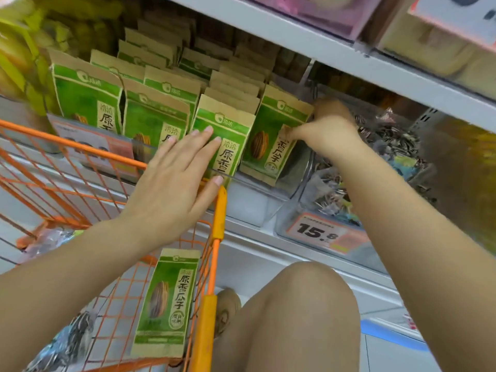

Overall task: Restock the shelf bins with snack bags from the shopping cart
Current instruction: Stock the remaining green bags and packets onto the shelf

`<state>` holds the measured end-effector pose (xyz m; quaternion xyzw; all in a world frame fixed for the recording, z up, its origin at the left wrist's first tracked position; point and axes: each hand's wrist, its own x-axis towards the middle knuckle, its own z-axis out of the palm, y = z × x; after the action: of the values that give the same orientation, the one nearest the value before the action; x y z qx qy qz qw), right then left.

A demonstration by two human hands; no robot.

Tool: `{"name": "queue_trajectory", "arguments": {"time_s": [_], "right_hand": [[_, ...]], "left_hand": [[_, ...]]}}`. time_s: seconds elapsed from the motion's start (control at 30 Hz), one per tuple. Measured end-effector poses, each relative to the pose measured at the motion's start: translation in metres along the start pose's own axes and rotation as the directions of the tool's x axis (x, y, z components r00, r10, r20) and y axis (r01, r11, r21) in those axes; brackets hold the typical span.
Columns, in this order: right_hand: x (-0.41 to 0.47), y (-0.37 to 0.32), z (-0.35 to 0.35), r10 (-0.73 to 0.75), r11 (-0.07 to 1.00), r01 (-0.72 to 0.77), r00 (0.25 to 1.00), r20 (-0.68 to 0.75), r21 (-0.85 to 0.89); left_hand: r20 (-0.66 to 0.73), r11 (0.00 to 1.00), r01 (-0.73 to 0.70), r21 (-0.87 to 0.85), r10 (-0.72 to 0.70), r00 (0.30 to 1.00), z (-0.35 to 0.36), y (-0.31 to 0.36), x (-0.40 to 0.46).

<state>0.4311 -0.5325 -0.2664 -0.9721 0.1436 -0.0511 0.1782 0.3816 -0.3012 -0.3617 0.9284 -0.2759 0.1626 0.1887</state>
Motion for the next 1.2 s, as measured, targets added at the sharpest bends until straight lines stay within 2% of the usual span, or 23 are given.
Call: {"name": "queue_trajectory", "arguments": {"time_s": [0.07,0.23,0.47,0.67,0.77,0.93,1.03,1.1,1.2], "right_hand": [[0.022,0.002,0.001,0.048,0.999,-0.048,0.999,0.017,-0.021],[0.063,0.005,0.004,0.088,0.993,-0.087,0.996,-0.010,0.076],[0.097,0.008,0.011,0.103,0.995,-0.103,0.981,-0.164,0.012],[0.092,0.005,0.013,0.075,0.994,-0.042,0.938,-0.337,0.104],[0.087,0.003,0.012,0.065,0.998,-0.068,0.947,-0.315,0.000],[0.053,-0.015,0.008,0.017,0.967,-0.049,0.992,-0.126,-0.251],[0.013,-0.033,0.002,-0.073,0.928,0.056,0.997,-0.033,-0.369],[-0.023,-0.041,0.001,-0.190,0.930,0.175,0.982,-0.015,-0.324],[-0.072,-0.050,0.007,-0.333,0.938,0.309,0.927,-0.170,-0.155]], "left_hand": [[-0.004,1.000,-0.004,-0.005,0.004,1.000,0.000,-0.001,0.000],[0.002,1.000,-0.010,-0.007,0.010,1.000,-0.001,-0.002,0.001],[0.016,1.000,-0.028,-0.008,0.028,0.999,-0.003,-0.005,0.001],[0.032,0.999,-0.034,-0.013,0.035,0.999,-0.005,-0.005,0.001],[0.036,0.999,-0.038,-0.016,0.039,0.999,-0.006,-0.005,0.002],[0.054,0.999,-0.029,-0.033,0.031,0.998,-0.009,-0.004,0.001],[0.063,0.999,-0.029,-0.034,0.031,0.998,-0.019,0.003,0.005],[0.075,0.998,-0.024,-0.055,0.028,0.997,-0.028,0.007,0.007],[0.088,0.993,-0.083,-0.086,0.091,0.992,-0.056,0.001,0.001]]}}
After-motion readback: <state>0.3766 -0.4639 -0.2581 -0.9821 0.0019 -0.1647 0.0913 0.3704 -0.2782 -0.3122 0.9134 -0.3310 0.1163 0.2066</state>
